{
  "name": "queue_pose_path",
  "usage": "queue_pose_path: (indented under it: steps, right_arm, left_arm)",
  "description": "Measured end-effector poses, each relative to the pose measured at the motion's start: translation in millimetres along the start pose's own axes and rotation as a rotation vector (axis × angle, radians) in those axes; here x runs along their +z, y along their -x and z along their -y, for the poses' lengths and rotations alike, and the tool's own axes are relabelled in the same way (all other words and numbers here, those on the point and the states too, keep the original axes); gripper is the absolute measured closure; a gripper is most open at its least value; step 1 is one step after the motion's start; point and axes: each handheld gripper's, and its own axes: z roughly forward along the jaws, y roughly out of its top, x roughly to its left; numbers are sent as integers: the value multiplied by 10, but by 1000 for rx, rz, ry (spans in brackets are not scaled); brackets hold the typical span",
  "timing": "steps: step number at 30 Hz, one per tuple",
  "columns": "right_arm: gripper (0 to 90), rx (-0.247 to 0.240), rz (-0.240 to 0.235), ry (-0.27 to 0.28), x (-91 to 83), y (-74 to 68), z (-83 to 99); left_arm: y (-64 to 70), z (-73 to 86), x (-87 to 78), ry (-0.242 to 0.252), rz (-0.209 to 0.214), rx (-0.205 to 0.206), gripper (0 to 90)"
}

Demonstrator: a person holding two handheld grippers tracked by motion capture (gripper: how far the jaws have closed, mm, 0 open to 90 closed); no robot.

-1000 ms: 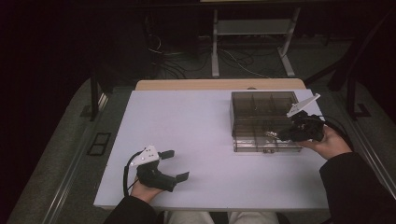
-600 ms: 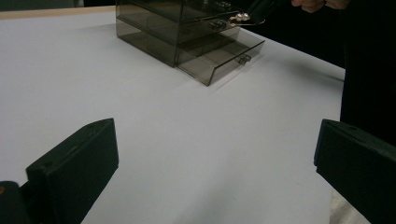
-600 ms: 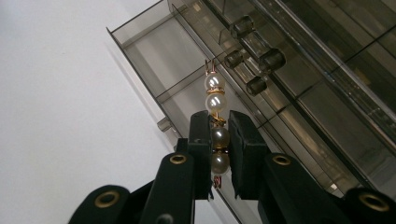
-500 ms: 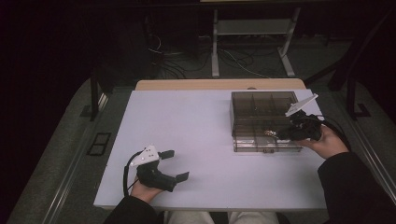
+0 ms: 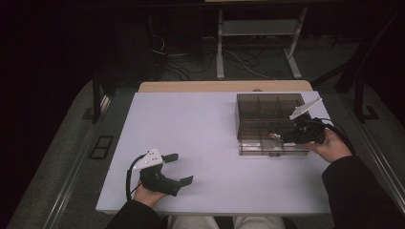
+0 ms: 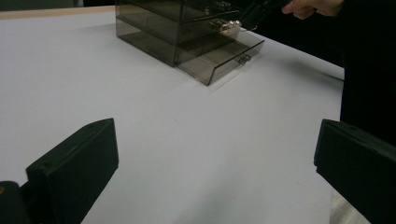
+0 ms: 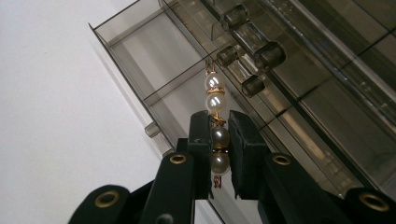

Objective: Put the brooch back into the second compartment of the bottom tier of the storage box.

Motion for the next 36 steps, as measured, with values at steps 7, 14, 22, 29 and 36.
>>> queue_pose_path:
  steps: [7, 14, 22, 29, 36]
  right_arm:
    - [792, 6, -6, 5, 55, 19, 8]
    - [792, 7, -9, 1, 117, 29, 14]
    - [792, 6, -18, -2, 167, 32, 12]
    - [792, 3, -23, -5, 211, 37, 26]
    - [792, 9, -29, -14, 271, 37, 44]
  left_arm:
    - [1, 0, 1, -1, 0, 1, 0]
    - [-1, 0, 0, -2, 0, 2, 0]
    - [0, 0, 1, -2, 1, 2, 0]
    - [1, 0, 2, -3, 1, 3, 0]
    - [0, 1, 2, -3, 1, 3, 0]
